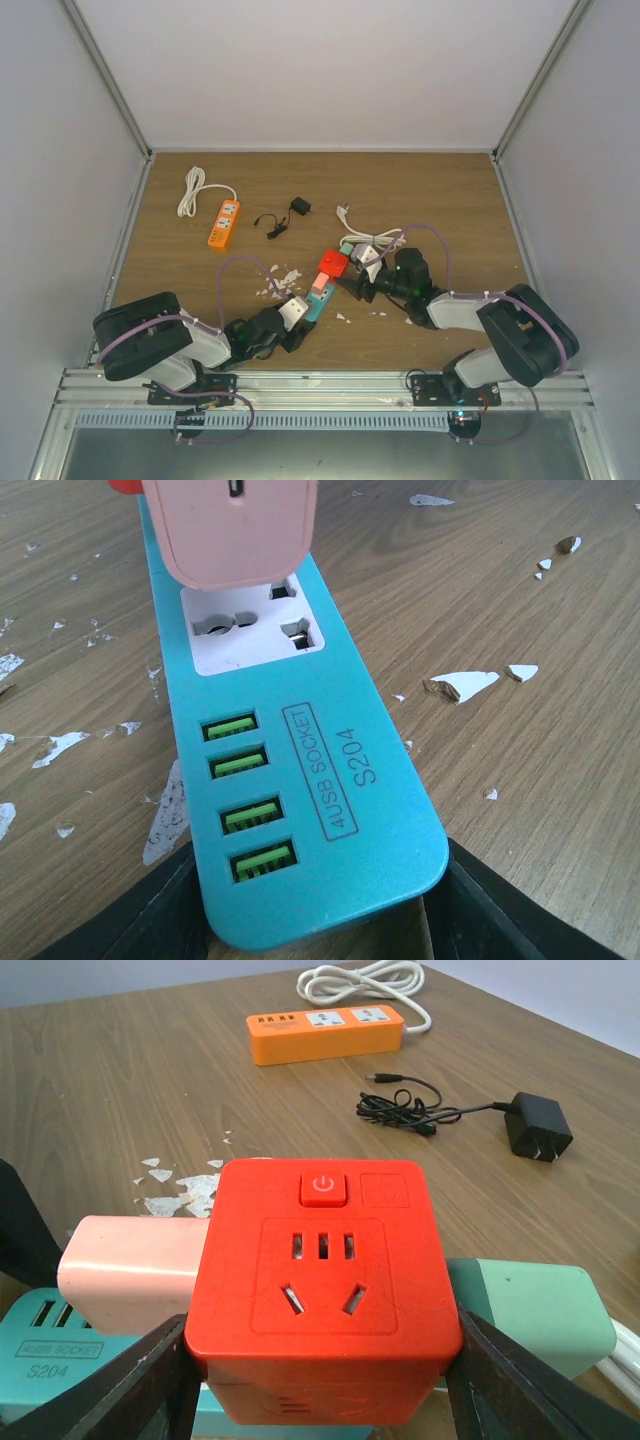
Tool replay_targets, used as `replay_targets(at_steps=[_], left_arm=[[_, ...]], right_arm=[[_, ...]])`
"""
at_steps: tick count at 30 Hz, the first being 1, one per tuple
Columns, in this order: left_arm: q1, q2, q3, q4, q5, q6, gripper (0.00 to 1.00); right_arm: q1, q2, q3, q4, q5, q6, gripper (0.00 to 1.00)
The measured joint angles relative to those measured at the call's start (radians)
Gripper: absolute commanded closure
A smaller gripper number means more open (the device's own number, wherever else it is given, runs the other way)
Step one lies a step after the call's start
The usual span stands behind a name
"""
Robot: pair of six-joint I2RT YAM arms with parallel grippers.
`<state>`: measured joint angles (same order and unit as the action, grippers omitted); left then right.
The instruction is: Insert the plug
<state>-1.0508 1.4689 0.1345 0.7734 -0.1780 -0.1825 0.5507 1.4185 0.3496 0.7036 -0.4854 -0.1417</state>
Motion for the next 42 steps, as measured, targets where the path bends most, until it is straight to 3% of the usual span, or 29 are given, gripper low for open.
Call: replay_targets(at_steps=[24, 42], left_arm=[[0.006, 0.000, 0.000, 0.000, 0.002, -0.001, 0.45], [0.009, 0.000, 0.000, 0.000, 0.005, 0.000, 0.45]], right_arm=[[-0.013, -0.011, -0.020, 0.040, -0.032, 0.068, 1.00], [-0.012, 0.074, -0.016, 0.080, -0.021, 0.080, 1.00]])
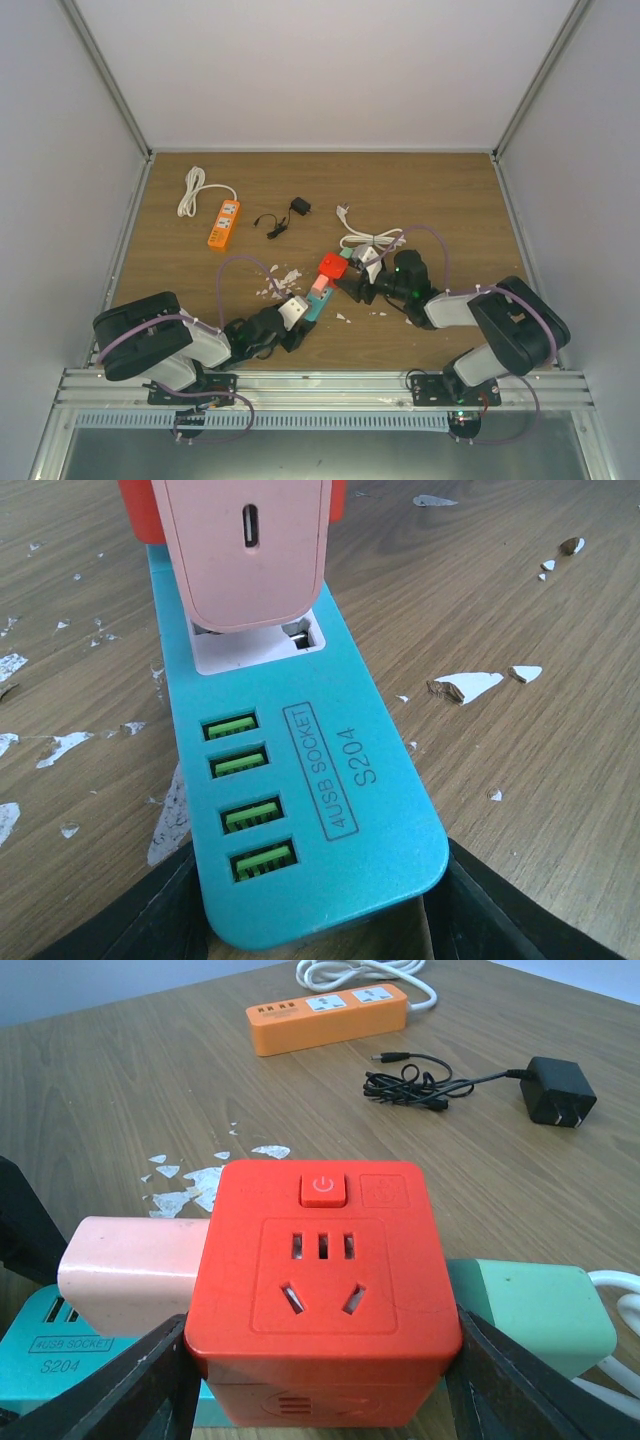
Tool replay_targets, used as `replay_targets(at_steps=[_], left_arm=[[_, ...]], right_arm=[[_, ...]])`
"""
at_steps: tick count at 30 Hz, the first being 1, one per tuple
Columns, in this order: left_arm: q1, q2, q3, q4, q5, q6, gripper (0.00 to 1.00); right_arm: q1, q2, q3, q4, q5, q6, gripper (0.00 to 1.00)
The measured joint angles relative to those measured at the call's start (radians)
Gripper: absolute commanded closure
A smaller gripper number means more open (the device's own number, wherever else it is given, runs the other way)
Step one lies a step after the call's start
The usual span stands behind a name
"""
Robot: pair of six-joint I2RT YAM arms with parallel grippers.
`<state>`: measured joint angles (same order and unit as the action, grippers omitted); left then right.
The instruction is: Insert the plug
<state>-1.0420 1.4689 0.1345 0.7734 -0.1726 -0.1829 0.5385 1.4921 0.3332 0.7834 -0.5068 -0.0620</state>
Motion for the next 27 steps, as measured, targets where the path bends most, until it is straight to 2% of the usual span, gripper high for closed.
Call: replay_targets(at_steps=[10, 16, 21, 24, 27], left_arm=[[0.011, -0.005, 0.000, -0.010, -0.015, 0.000, 0.43], [0.017, -0.045, -0.014, -0.038, -0.027, -0.009, 0.37], [0.023, -0.102, -0.027, -0.078, -0.041, -0.017, 0.23], [0.024, -0.178, -0.038, -0.121, -0.040, -0.029, 0.03], [0.021, -0.288, -0.048, -0.173, -0.033, -0.040, 0.01]], right_arm=[[0.031, 0.061, 0.045, 0.017, 0.040, -0.001, 1.00], [0.051, 0.108, 0.092, 0.014, 0.058, 0.001, 1.00], [0.066, 0.156, 0.151, -0.002, 0.065, 0.001, 1.00], [0.069, 0.178, 0.165, 0.007, 0.070, 0.004, 1.00], [0.069, 0.191, 0.169, 0.021, 0.084, 0.011, 1.00]])
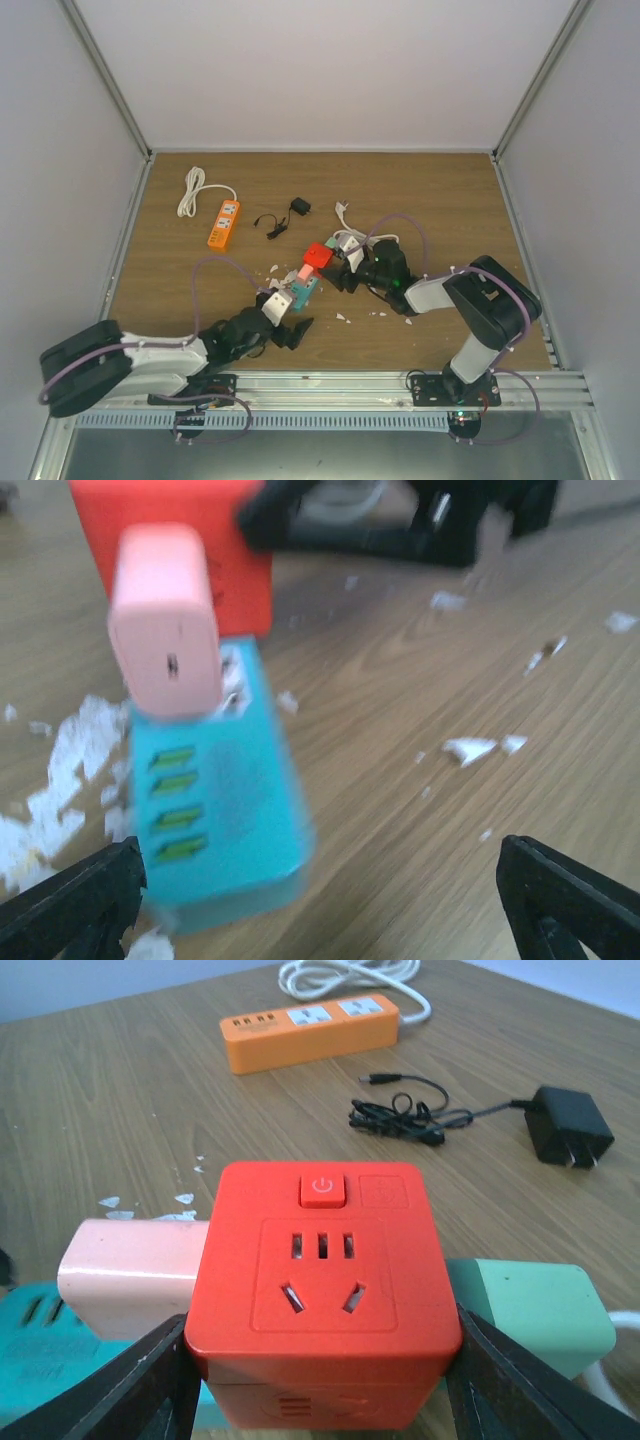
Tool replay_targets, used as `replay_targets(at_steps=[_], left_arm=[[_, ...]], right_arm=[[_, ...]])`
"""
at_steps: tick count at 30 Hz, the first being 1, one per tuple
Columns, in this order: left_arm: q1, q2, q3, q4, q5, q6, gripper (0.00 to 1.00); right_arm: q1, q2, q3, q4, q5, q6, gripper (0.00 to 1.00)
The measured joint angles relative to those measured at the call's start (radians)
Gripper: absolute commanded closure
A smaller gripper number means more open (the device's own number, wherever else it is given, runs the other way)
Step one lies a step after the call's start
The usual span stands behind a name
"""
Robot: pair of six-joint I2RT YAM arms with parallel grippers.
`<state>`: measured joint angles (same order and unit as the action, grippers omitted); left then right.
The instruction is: Insert the plug
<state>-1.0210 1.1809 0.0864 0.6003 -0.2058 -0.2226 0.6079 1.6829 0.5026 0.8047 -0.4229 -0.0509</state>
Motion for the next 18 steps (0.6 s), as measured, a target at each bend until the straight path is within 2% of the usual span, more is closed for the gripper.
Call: replay_targets(at_steps=[6, 9, 10, 13, 18], left_arm=[[0.006, -0.353, 0.013, -0.100, -0.010, -0.006, 0.01], [0.035, -0.468, 0.049, -0.166, -0.020, -0.007, 0.02], [0.049, -0.481, 0.066, -0.180, -0.021, -0.006, 0.05], [0.110, -0.406, 0.174, -0.233, -0.018, -0.007, 0.27], [0.163, -0.138, 0.369, -0.255, -0.002, 0.008, 0.73]], right_arm=[[0.005, 0.002, 0.001, -0.003, 0.026, 0.008, 0.99], [0.007, 0.002, 0.001, -0.003, 0.029, 0.008, 1.00], [0.008, 0.002, 0.001, -0.003, 0.030, 0.008, 1.00], [0.010, 0.002, 0.001, -0.002, 0.034, 0.008, 0.99], [0.016, 0.002, 0.001, -0.002, 0.040, 0.008, 0.99]])
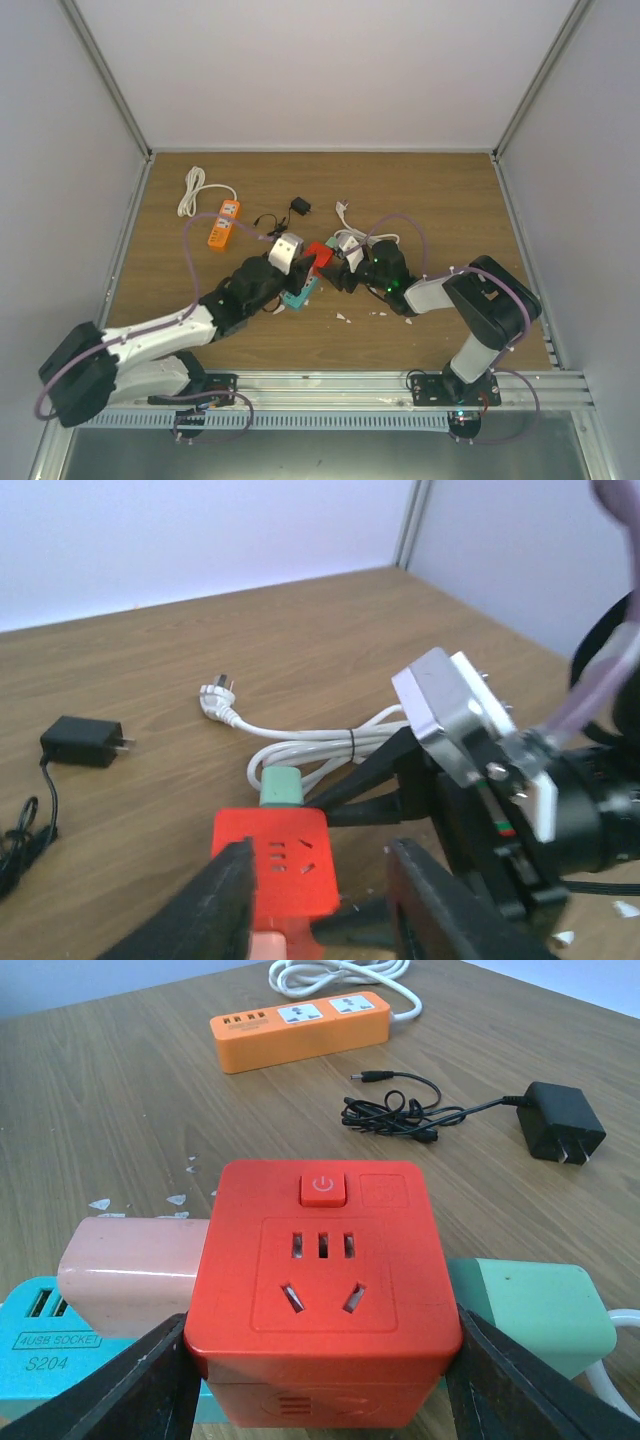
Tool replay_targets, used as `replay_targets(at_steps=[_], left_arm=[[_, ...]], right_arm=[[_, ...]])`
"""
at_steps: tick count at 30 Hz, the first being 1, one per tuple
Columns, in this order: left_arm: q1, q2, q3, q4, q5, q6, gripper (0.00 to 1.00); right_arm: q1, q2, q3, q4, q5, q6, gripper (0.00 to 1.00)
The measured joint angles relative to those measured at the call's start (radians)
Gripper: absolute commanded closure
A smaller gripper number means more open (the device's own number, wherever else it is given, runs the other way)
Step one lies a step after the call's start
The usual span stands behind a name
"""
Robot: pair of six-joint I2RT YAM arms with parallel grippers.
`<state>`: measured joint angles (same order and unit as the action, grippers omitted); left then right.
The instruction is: Insert the plug
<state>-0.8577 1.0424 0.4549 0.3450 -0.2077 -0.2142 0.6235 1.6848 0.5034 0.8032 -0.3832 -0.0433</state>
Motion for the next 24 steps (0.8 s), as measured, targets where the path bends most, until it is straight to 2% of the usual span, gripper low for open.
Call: replay_targets(at_steps=[3, 4, 8, 13, 14, 19, 24], left_arm=[[0.044, 0.125, 0.068, 0.004, 0.054, 0.018, 0.97], [0.060, 0.161, 0.086, 0.005, 0.078, 0.025, 1.00], [0.091, 0.283, 0.150, 0.017, 0.159, 0.032, 1.00], [0.093, 0.397, 0.158, 0.072, 0.226, 0.026, 1.00], [0.096, 0.460, 0.158, 0.097, 0.238, 0.020, 1.00], [0.120, 0.537, 0.164, 0.195, 0.254, -0.003, 1.00], [0.156, 0.532, 0.164, 0.194, 0.255, -0.019, 1.00]], right_arm=[[0.000, -0.002, 0.000, -0.001, 0.003, 0.000, 1.00], [0.001, -0.003, -0.002, -0.001, 0.005, 0.000, 1.00], [0.002, -0.004, -0.004, 0.000, 0.009, 0.000, 1.00], [0.002, -0.004, -0.004, 0.000, 0.009, 0.000, 1.00], [0.002, -0.004, -0.004, 0.001, 0.009, 0.000, 1.00], [0.004, -0.005, -0.008, 0.002, 0.011, -0.004, 1.00], [0.005, -0.006, -0.008, 0.002, 0.013, -0.004, 1.00]])
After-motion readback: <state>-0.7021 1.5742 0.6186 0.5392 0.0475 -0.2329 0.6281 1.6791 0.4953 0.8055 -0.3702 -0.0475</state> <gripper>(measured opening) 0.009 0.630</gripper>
